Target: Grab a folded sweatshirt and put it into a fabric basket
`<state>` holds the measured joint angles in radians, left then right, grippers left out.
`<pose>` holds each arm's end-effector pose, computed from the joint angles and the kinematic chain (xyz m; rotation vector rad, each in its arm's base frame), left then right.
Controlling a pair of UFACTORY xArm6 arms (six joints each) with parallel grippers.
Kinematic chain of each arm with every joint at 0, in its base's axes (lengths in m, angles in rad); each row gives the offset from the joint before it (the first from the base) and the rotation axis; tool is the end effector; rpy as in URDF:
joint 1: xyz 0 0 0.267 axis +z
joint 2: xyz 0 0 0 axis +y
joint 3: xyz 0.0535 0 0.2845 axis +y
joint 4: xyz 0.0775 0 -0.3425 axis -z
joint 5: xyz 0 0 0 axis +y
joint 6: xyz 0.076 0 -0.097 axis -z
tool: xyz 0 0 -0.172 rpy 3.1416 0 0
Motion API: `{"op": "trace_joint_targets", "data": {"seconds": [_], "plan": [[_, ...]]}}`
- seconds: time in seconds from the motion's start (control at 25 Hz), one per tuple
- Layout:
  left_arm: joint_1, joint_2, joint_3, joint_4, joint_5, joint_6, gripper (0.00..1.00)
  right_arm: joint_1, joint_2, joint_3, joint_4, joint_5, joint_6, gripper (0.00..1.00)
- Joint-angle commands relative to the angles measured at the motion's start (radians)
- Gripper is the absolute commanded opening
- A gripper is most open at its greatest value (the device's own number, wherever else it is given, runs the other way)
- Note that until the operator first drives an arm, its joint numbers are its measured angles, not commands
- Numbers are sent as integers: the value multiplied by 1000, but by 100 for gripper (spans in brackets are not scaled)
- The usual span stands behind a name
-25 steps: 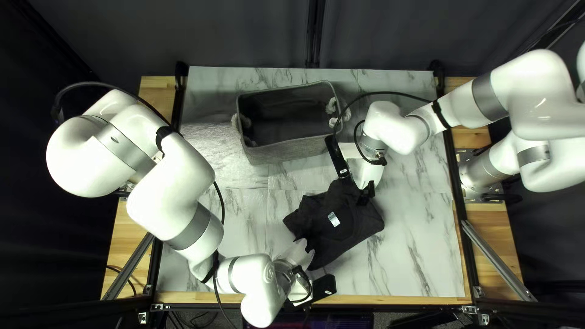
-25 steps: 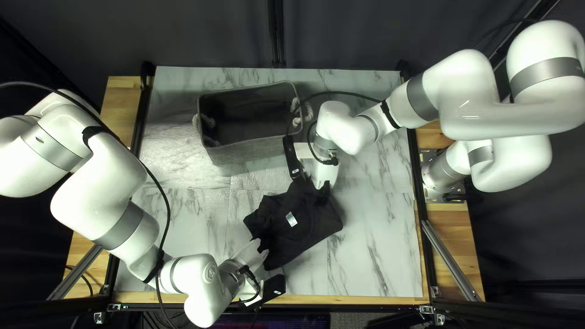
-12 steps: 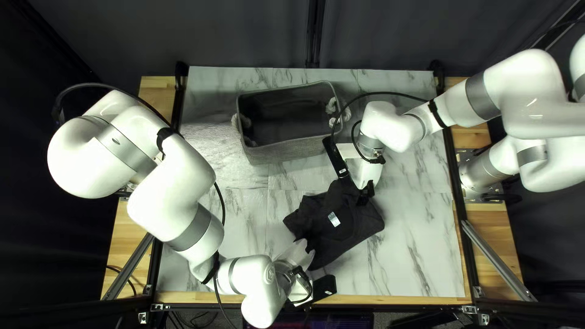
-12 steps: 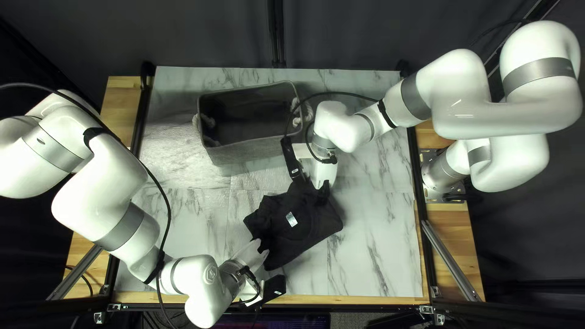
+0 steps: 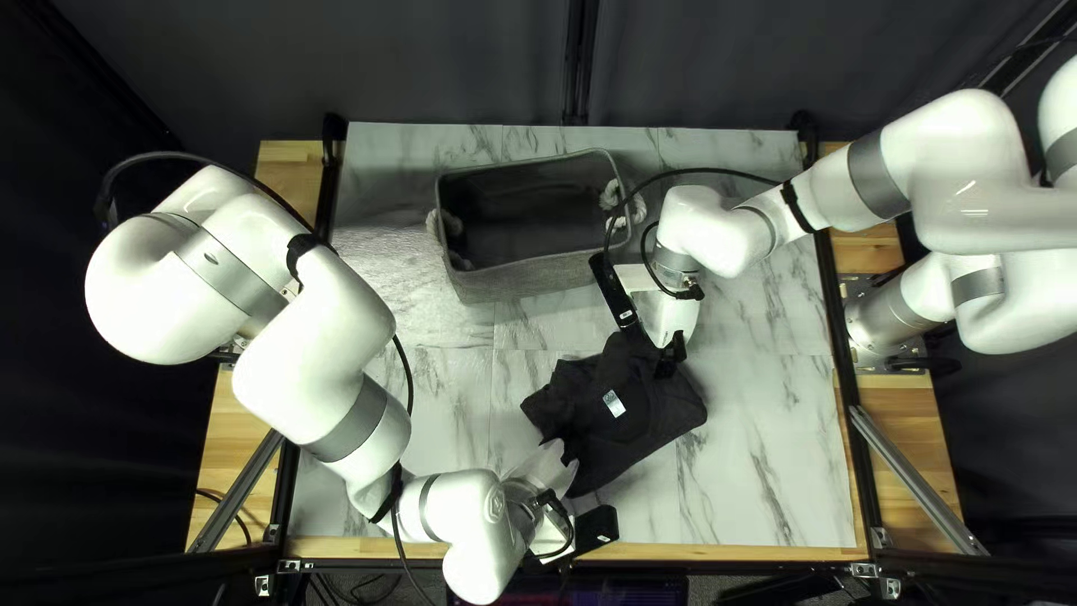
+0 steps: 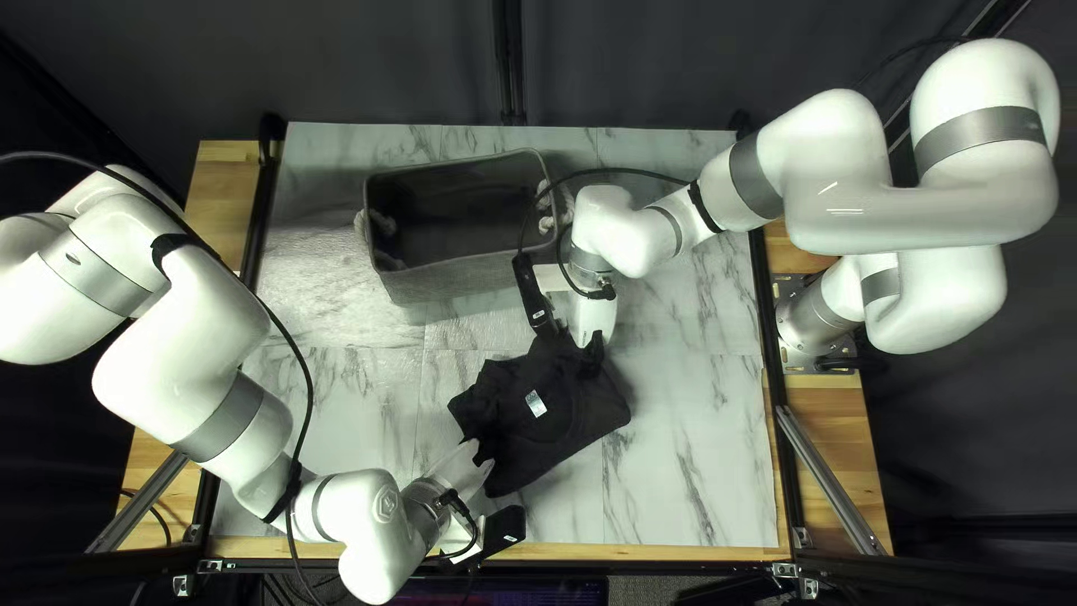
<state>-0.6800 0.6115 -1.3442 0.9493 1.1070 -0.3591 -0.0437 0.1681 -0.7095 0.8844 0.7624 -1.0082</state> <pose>0.5180 -0.2029 0.0460 -2.0726 1.0459 -0.0933 0.4036 0.0836 0.0305 -2.5639 -0.3098 -0.1187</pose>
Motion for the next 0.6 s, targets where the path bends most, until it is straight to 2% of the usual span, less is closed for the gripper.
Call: {"op": "trace_joint_targets", "data": {"seconds": [0.04, 0.24, 0.6], "plan": [[0, 2, -5, -4, 5, 6, 0, -1, -1, -8, -17, 16, 8, 0], [1, 5, -21, -10, 14, 22, 0, 10, -44, -14, -72, 44, 71, 0], [2, -16, -63, -20, 48, 97, 0, 20, -204, 20, -188, 105, 212, 0]]}}
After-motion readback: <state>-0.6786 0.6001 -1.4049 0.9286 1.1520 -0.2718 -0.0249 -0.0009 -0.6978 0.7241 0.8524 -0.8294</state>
